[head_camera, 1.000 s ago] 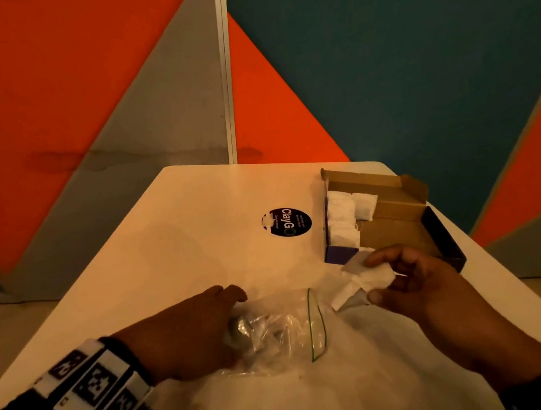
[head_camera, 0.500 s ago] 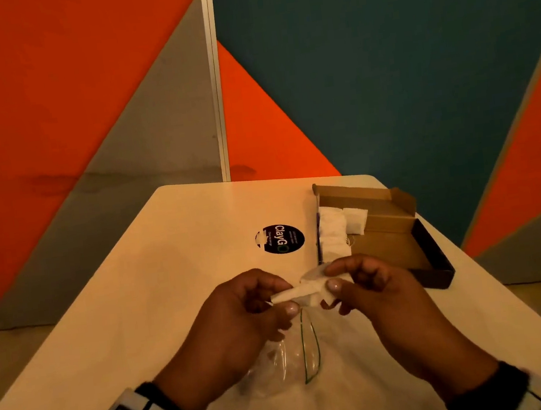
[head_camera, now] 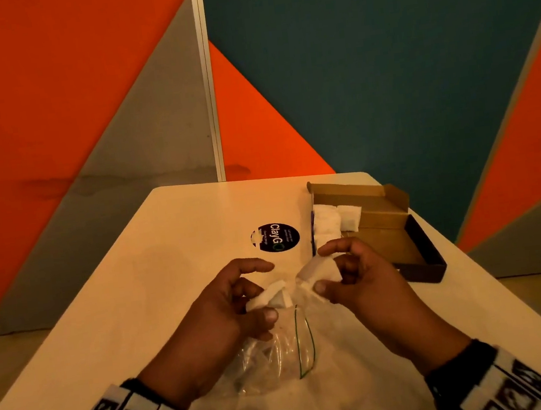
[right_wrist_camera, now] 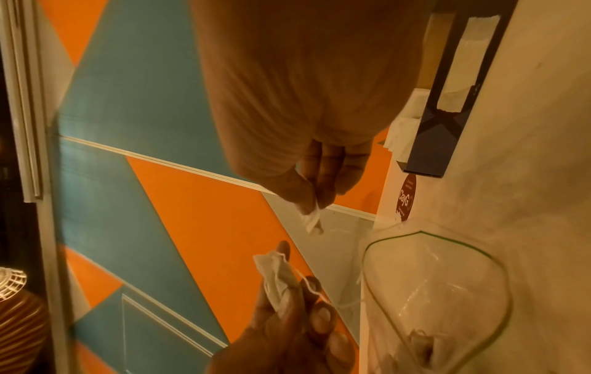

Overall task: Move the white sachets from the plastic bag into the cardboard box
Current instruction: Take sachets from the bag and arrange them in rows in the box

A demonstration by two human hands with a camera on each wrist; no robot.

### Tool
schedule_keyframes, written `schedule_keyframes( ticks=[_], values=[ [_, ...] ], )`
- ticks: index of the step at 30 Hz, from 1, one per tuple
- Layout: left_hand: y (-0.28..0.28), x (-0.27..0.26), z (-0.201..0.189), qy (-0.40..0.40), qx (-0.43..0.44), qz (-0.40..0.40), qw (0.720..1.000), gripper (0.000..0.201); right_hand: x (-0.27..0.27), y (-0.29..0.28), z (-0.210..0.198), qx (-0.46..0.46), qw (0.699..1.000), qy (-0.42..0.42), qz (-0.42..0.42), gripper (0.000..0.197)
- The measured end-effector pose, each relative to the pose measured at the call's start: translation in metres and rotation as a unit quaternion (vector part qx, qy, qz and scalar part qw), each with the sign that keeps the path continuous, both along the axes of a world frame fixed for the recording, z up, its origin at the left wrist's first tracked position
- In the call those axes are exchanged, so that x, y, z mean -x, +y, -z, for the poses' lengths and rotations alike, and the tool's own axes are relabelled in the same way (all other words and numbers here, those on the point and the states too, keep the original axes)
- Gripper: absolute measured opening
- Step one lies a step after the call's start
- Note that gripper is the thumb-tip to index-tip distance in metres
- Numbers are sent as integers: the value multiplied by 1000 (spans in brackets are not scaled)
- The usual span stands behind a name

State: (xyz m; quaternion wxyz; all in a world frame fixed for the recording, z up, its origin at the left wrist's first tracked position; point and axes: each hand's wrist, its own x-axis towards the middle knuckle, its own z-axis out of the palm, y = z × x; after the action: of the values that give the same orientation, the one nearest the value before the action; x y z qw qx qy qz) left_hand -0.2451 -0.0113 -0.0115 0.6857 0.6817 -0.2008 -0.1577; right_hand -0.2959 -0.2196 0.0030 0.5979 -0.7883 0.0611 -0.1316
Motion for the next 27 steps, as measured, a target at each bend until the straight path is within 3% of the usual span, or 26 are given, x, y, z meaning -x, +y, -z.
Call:
schedule_keyframes(
  ticks=[6,8,11,17,22,27],
  values=[
    [-4,1,-7,16,-53,0,998,17,1,-1,-2,54,998,16,-40,45],
    [-3,0,-12,-13,-75,5,997,12,1,0,-4,74,995,22,-55,48],
    [-7,3,-27,-105,-128,19,986,13,0,1,-6,91,992,31,-78,48],
    [-10,-7,-32,-185,-200,-17,962,25,1,3,-8,105,990,34,-87,40],
    [-12,-11,-24,-112,-170,62,977,24,-1,5,-6,100,990,26,-101,46],
    [-16,-10,-24,-115,-167,16,979,21,0,3,-5,116,989,23,-90,46]
  ],
)
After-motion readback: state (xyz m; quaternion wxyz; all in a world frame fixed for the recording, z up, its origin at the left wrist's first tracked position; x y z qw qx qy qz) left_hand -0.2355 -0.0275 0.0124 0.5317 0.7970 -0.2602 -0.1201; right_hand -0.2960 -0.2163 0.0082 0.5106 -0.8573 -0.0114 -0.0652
